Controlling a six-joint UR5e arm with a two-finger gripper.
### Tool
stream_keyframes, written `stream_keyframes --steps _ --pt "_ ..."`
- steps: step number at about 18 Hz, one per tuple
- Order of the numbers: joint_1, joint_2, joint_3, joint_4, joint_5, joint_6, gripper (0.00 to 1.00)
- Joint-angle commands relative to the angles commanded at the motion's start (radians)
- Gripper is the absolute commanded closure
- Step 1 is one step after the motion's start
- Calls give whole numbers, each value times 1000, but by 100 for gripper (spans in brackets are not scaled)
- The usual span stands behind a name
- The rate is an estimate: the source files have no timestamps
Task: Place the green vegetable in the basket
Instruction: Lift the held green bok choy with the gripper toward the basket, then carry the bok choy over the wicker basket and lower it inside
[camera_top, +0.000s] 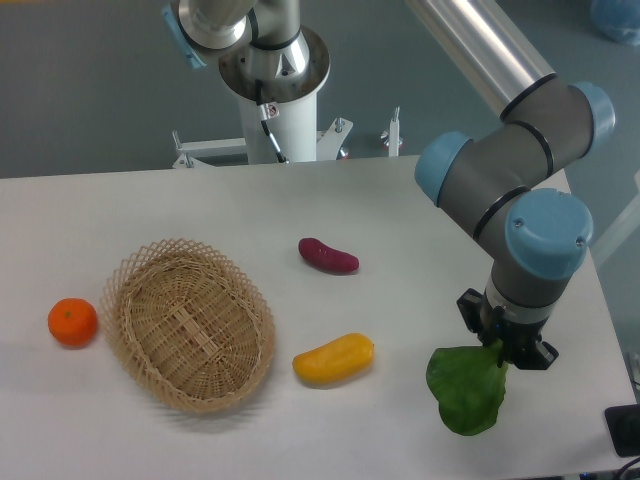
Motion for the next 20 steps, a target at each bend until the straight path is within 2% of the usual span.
stream_keyframes --steps 5,10,16,20 --pt "-58 9 -8 0 -6 -115 70" --pt "-133 55 -94 6 -17 -155 70" --pt "-227 155 -251 25 -17 -187 71" --pt "-297 221 -366 75 -17 -196 71"
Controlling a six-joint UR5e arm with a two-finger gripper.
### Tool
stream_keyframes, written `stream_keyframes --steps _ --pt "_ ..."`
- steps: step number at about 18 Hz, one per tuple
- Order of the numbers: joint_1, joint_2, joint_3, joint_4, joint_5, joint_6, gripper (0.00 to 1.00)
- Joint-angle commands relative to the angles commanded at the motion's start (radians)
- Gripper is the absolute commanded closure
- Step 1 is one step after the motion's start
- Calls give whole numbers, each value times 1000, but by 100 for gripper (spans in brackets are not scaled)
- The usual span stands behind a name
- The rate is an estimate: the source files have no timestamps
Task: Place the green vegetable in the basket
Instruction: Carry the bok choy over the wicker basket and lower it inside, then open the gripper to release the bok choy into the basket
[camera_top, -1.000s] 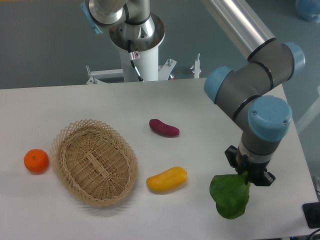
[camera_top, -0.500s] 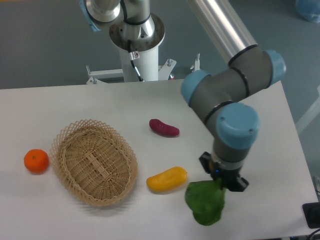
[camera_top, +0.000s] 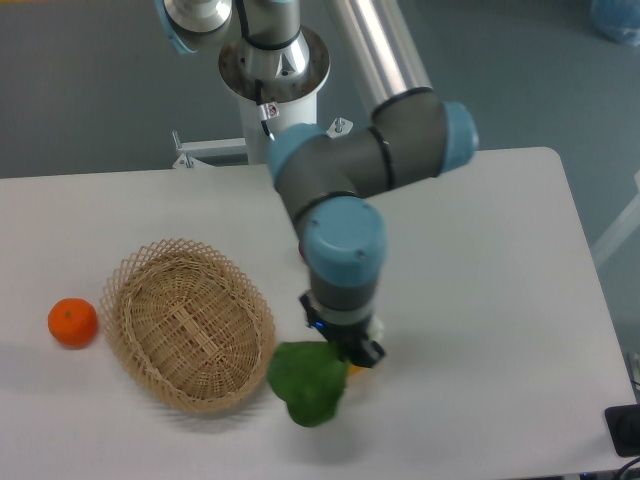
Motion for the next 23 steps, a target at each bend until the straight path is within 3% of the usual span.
stream_keyframes --steps 3,7,12,14,18,21,23 --pt "-49 35 -72 55 2 -2 71" --pt "-126 57 -150 87 3 -26 70" --pt "-221 63 -186 97 6 -75 65" --pt "-235 55 -194 98 6 -80 55" --pt "-238 51 -203 103 3 -74 5" --pt "-238 51 -201 104 5 -77 0" --pt "-236 51 -197 140 5 -78 0"
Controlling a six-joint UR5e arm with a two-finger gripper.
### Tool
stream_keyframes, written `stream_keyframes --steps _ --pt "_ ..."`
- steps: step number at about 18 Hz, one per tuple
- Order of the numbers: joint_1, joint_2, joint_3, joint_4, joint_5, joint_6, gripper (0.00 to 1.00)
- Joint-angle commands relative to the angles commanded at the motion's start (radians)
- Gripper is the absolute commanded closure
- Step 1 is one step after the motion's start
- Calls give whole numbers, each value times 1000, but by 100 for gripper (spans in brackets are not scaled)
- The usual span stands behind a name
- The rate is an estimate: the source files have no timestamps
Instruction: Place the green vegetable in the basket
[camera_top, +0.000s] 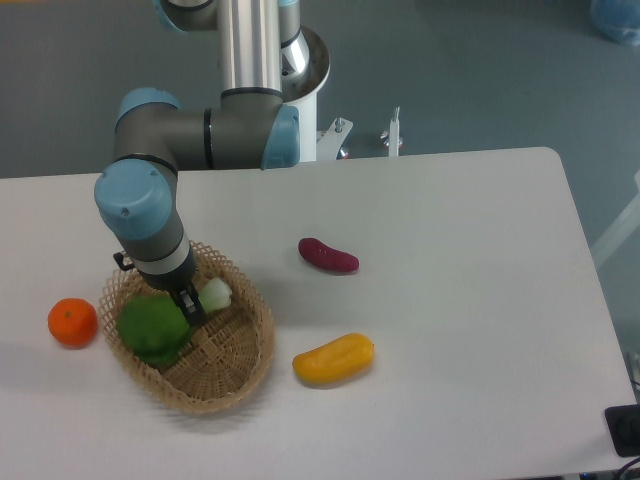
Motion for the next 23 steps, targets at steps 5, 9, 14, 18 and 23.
stream_keyframes --steps 5,9,14,18,23 --pt "49 -5 37 20 6 12 0" --pt "142 -28 92 19 9 32 0" --pt "271 -70 210 6 -5 110 0" --pt "340 -107 273 2 -6 149 0" --pt "423 -153 333 -3 -9 195 0"
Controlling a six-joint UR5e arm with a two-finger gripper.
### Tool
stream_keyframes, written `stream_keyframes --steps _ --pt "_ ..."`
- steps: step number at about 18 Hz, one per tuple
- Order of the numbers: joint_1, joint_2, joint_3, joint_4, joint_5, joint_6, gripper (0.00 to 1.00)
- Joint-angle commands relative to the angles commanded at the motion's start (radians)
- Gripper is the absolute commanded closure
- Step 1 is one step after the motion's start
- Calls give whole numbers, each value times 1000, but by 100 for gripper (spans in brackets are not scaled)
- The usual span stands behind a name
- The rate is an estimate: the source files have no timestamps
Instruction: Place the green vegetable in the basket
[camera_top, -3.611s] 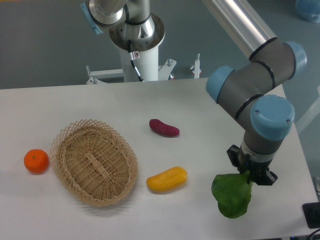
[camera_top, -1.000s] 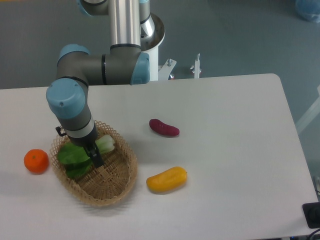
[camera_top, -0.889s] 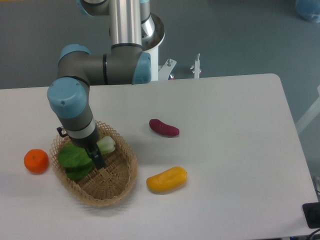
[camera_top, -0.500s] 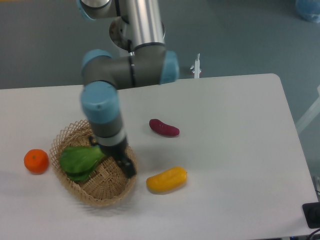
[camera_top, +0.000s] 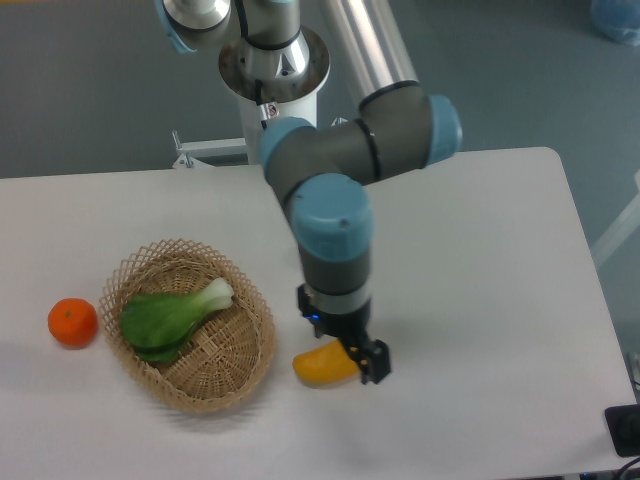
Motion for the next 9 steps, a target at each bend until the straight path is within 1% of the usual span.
stream_keyframes --steps 2,3,6,9 --pt "46 3 5 -2 -31 67 0" --pt "74 9 5 -14 -46 115 0" --pt "124 18 12 -73 -48 242 0" --pt "157 24 25 -130 -41 255 0"
